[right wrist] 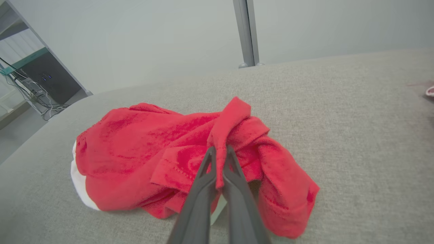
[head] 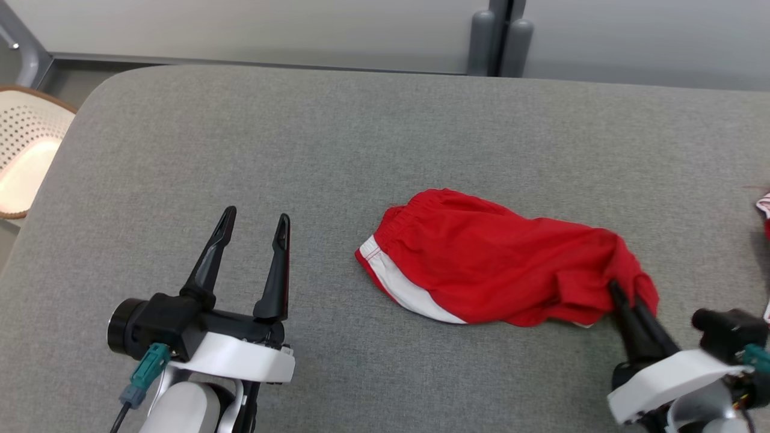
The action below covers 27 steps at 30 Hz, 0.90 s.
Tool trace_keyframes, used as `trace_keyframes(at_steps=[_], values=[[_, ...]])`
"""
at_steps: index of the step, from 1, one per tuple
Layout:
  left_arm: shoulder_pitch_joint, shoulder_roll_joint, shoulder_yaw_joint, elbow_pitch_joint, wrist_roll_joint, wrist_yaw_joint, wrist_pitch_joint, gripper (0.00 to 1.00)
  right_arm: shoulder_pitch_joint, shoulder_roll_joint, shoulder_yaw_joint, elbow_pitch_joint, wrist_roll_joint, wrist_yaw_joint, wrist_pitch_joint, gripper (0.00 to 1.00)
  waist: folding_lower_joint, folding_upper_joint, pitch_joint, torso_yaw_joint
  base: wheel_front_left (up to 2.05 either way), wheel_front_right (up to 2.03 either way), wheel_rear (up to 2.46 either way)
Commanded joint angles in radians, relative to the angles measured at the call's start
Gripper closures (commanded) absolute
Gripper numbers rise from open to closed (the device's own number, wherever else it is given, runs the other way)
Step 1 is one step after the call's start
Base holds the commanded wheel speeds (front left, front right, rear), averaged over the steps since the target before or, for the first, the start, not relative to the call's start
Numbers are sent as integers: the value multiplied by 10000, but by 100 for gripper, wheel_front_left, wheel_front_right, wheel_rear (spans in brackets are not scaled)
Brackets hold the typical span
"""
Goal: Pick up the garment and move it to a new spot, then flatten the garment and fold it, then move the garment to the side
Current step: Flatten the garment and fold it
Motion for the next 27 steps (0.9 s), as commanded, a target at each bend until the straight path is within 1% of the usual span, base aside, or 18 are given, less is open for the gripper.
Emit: trace_keyframes(at_steps=[1,6,10,11,13,14,16,17,18,19,20,24,27], values=[[-219,-14,-13,-64,114,-29,-81,0,-184,-210,-182,-250,-83,-1,-112,100,-1,0,156,157,0,0,0],[-451,-172,-32,-174,179,-76,-174,0,-639,-788,-625,-1116,-285,-1,133,100,-1,0,408,266,0,0,0],[-759,-326,-51,-270,204,-148,-220,0,-1503,-1375,-995,-1343,-90,-1,564,100,-1,0,895,376,0,0,0],[-857,-380,-73,-273,217,-203,-230,0,-1777,-1620,-1050,-1256,-80,-1,657,100,-1,0,1071,421,0,0,0],[-1066,-480,-108,-271,258,-290,-232,0,-2394,-1880,-1114,-983,260,-2,828,100,-1,0,1425,513,0,0,0],[-1171,-506,-114,-252,267,-315,-238,0,-2722,-2148,-1047,-767,238,-2,925,100,-1,0,1587,541,0,0,0],[-1363,-579,-106,-222,290,-380,-242,0,-3297,-2270,-974,-223,656,-1,1037,100,-1,0,1890,590,0,0,0],[-1458,-626,-75,-236,321,-403,-245,0,-3558,-2484,-874,65,656,-1,1067,100,-1,0,2009,603,0,0,0],[-1526,-685,-55,-251,351,-440,-246,0,-3783,-2530,-752,375,849,-4,1082,93,-1,0,2109,603,0,0,0],[-1573,-735,-16,-252,384,-462,-247,0,-3977,-2572,-597,673,998,2,1038,57,-1,0,2186,588,0,0,0],[-1601,-776,28,-249,400,-492,-249,0,-4137,-2675,-468,901,1015,-1,887,0,-1,0,2226,565,0,0,0],[-1557,-870,213,-232,536,-549,-251,0,-4329,-2772,-163,1451,1270,-1,178,0,-1,0,2251,339,0,0,0],[-1411,-895,400,-189,634,-593,-251,0,-4029,-2782,-120,1357,1274,-1,-519,0,-1,0,2147,86,0,0,0]])
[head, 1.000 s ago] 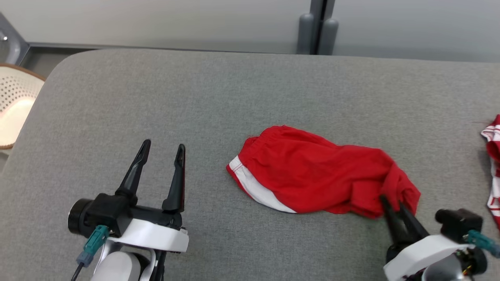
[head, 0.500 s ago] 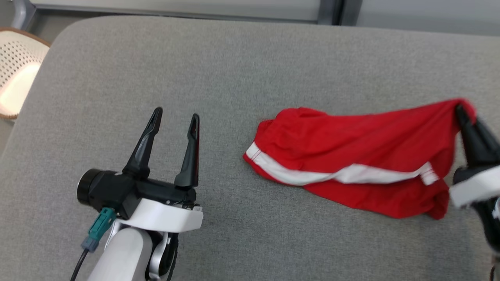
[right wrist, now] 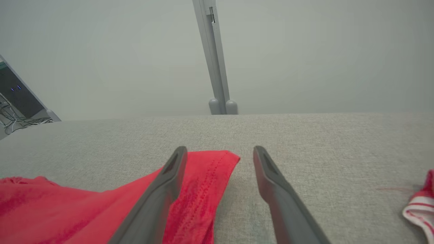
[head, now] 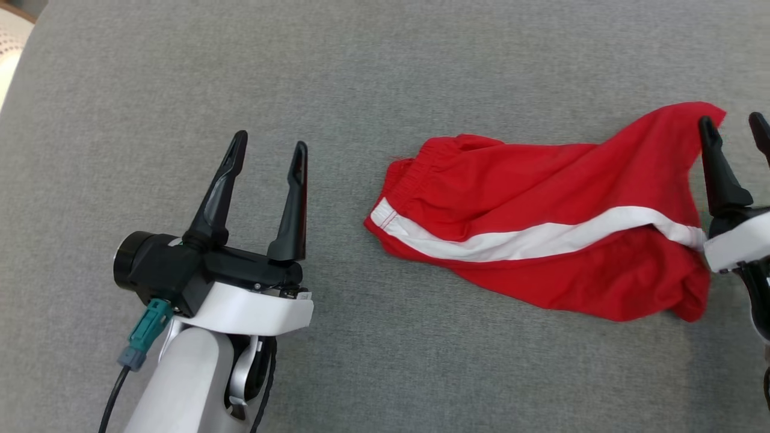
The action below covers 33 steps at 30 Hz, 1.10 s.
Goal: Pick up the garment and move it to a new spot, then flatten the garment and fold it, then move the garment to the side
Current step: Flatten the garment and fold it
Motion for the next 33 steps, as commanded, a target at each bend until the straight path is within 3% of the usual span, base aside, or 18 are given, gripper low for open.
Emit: trace_keyframes(at_steps=[1,8,18,24,33], values=[[113,42,110,37,70,-46,-40,0,194,-18,22,-133,3,-1,-242,0,0,0,-127,-197,0,0,0],[482,149,550,228,266,-60,-28,0,1254,163,-345,-1528,-667,-1,-1239,0,0,0,-778,-852,0,0,0],[1562,359,785,697,204,-7,-27,0,4082,1199,-795,-3617,-1563,-2,-598,0,0,0,-2167,-1506,0,0,0],[2235,502,831,836,79,112,128,0,5110,1750,-699,-4147,-1706,-1,-272,0,0,0,-2712,-1795,0,0,0],[2399,570,768,949,14,137,277,0,5281,1888,-719,-4281,-1730,-1,-153,0,0,0,-2843,-1861,0,0,0]])
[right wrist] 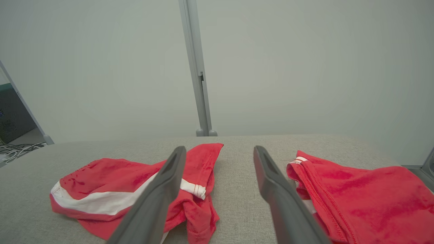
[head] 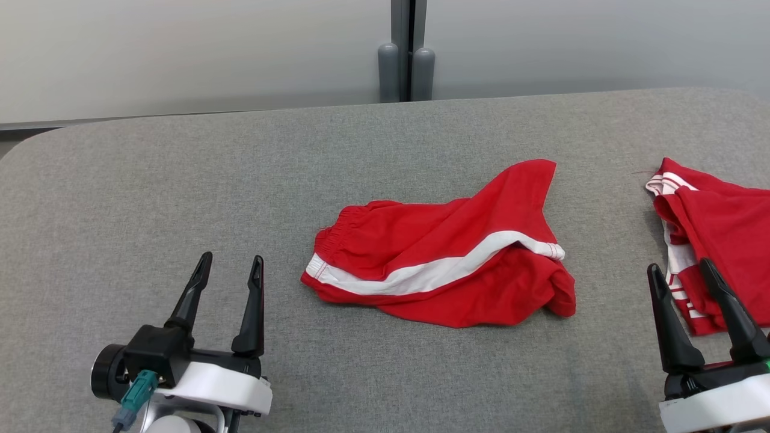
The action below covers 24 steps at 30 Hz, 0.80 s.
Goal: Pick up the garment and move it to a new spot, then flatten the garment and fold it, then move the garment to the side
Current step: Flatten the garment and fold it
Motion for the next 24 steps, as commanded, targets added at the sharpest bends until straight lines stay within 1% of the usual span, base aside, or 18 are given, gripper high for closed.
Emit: trace_keyframes(at_steps=[1,4,8,11,16,20,23,24], values=[[-3,31,5,38,-19,36,7,0,43,-13,6,-17,6,-1,50,0,-1,0,3,-6,0,0,0],[-107,29,-67,98,-38,9,73,0,24,15,-32,0,31,-1,63,0,-1,0,28,-2,0,0,0],[-531,24,-388,347,29,-244,385,0,-87,91,-53,-20,79,-1,56,0,-1,0,137,-26,0,0,0],[-1002,1,-728,853,-80,-608,906,0,-206,125,34,-36,67,-1,49,0,-1,0,292,-114,0,0,0],[-1878,18,-1229,2208,-389,-1261,2009,0,-413,173,215,54,125,-1,37,0,-1,0,659,-444,0,0,0],[-2446,120,-1395,3084,-486,-1395,2706,0,-470,225,261,158,209,-1,14,0,-1,0,921,-638,0,0,0],[-2796,132,-1388,3506,-616,-1449,2920,0,-566,204,286,252,264,-1,-24,0,-1,0,1061,-724,0,0,0],[-2898,154,-1380,3592,-647,-1464,2900,45,-598,190,291,295,273,-1,-17,0,-1,0,1104,-751,0,0,0]])
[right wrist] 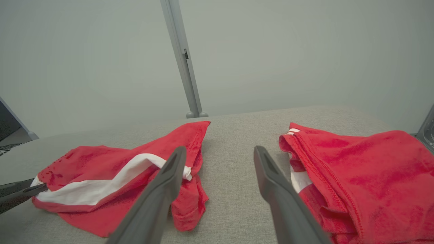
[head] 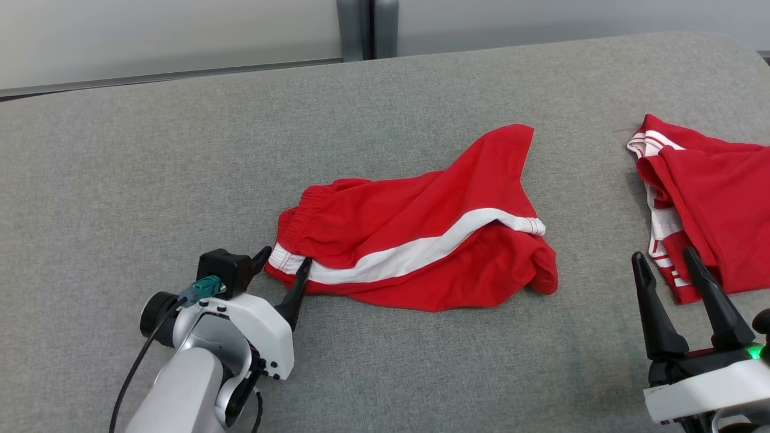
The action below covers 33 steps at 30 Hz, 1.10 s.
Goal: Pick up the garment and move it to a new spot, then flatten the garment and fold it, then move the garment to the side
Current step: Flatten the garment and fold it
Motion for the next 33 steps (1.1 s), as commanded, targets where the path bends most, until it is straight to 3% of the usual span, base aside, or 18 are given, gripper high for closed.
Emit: trace_keyframes(at_steps=[1,12,18,27,28,29,30,33], values=[[-292,80,26,96,-64,-62,-85,100,-172,-69,-9,79,56,-1,-51,0,0,0,98,-74,0,0,0],[-904,48,-267,125,-82,-163,-287,100,-1214,-1016,551,1115,511,-1,333,0,0,0,688,275,0,0,0],[-1322,-173,-574,116,-51,-204,-556,100,-2560,-1947,2016,2186,956,-2,766,0,0,0,1245,696,0,0,0],[-1551,-325,-698,457,-176,-207,-976,100,-3532,-2545,3147,3083,1478,-2,943,0,0,0,1479,987,0,0,0],[-1590,-337,-703,490,-183,-205,-1020,100,-3607,-2583,3200,3136,1527,-2,889,50,0,0,1491,1005,0,0,0],[-1626,-358,-715,516,-181,-199,-1071,100,-3690,-2622,3245,3150,1533,-2,769,55,0,0,1502,1022,0,0,0],[-1648,-367,-723,542,-167,-186,-1134,100,-3720,-2636,3275,3196,1554,-1,710,100,0,0,1500,1036,0,0,0],[-1632,-399,-720,608,-213,-135,-1310,100,-3710,-2649,3267,3266,1677,-2,514,100,0,0,1469,1042,0,0,0]])
